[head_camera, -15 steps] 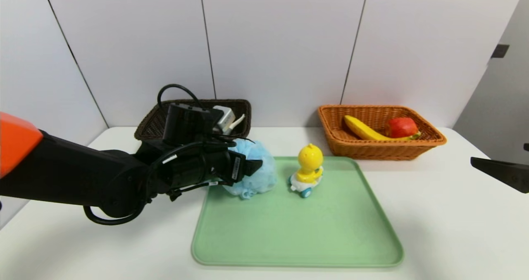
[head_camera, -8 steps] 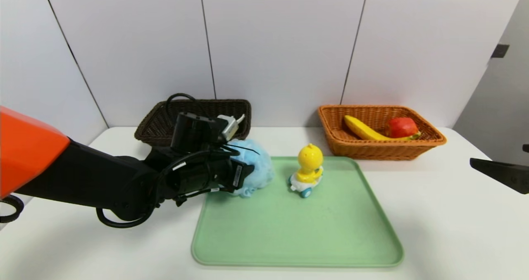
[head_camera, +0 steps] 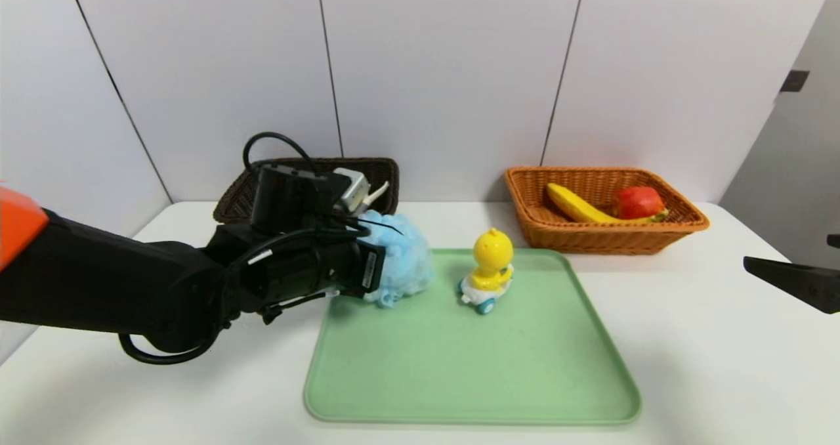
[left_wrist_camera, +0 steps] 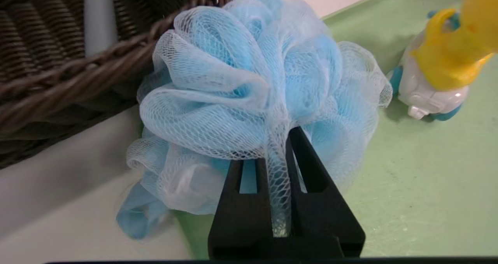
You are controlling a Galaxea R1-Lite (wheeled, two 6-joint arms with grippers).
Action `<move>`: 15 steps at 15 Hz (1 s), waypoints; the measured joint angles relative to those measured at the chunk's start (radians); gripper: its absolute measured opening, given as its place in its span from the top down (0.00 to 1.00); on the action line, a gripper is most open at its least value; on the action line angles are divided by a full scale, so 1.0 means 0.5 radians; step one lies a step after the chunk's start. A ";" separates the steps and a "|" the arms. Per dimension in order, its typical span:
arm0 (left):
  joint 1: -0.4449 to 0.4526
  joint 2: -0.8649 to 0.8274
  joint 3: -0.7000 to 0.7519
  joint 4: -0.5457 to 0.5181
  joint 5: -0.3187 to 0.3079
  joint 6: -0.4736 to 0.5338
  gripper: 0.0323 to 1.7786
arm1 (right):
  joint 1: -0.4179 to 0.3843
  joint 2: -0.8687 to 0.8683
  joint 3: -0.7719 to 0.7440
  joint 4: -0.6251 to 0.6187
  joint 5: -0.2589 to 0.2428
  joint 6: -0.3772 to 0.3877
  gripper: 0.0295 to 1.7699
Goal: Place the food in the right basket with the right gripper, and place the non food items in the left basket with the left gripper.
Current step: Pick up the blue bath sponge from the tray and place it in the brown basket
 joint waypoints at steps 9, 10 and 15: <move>0.098 -0.595 -0.212 0.154 -0.018 0.051 0.95 | 0.008 -0.014 0.071 0.000 0.013 -0.003 0.04; 0.177 -0.615 -0.258 0.154 -0.033 0.052 0.95 | 0.008 -0.017 0.078 0.000 0.013 -0.003 0.04; 0.623 -0.503 -0.475 0.141 -0.158 0.066 0.96 | 0.006 -0.059 0.127 0.000 0.011 0.002 0.04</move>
